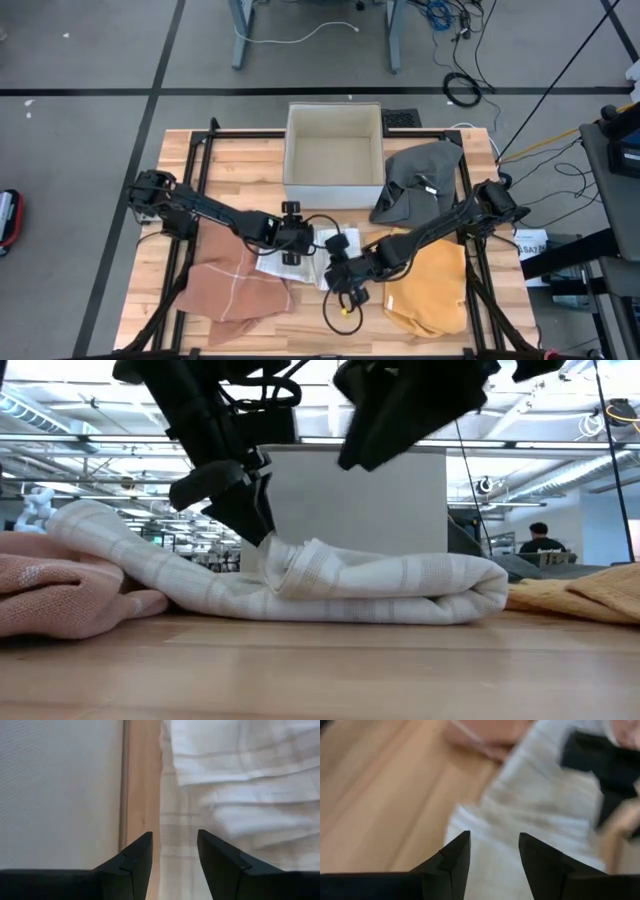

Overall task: Fold towel
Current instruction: Fold the white patterned towel

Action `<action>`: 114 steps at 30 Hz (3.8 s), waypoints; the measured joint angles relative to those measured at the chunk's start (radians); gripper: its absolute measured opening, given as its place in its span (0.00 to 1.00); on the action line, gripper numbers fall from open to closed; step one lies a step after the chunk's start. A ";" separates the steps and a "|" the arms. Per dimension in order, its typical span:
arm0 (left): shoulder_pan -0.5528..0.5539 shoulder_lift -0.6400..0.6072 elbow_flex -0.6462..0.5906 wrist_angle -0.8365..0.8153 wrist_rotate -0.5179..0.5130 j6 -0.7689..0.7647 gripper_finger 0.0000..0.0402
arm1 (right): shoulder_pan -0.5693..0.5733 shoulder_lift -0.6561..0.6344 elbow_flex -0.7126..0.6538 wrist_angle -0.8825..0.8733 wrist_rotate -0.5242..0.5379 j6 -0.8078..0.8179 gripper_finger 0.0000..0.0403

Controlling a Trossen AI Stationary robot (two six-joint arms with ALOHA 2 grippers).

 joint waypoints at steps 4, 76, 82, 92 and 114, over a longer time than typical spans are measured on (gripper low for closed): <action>0.024 0.000 0.000 0.001 0.014 0.004 0.41 | 0.027 0.074 0.000 0.111 -0.002 -0.001 0.39; 0.003 -0.433 -0.156 -0.114 0.105 0.030 0.41 | -0.145 0.021 0.000 0.214 0.368 -0.117 0.36; 0.020 -0.429 -0.357 0.040 0.318 -0.056 0.41 | -0.296 0.032 0.000 0.185 -0.080 -0.124 0.36; 0.015 -0.413 -0.468 0.216 0.402 -0.114 0.41 | -0.387 0.143 -0.001 0.275 -0.322 -0.162 0.36; -0.004 -0.259 -0.469 0.296 0.425 -0.106 0.41 | -0.386 0.243 -0.001 0.296 -0.234 -0.209 0.15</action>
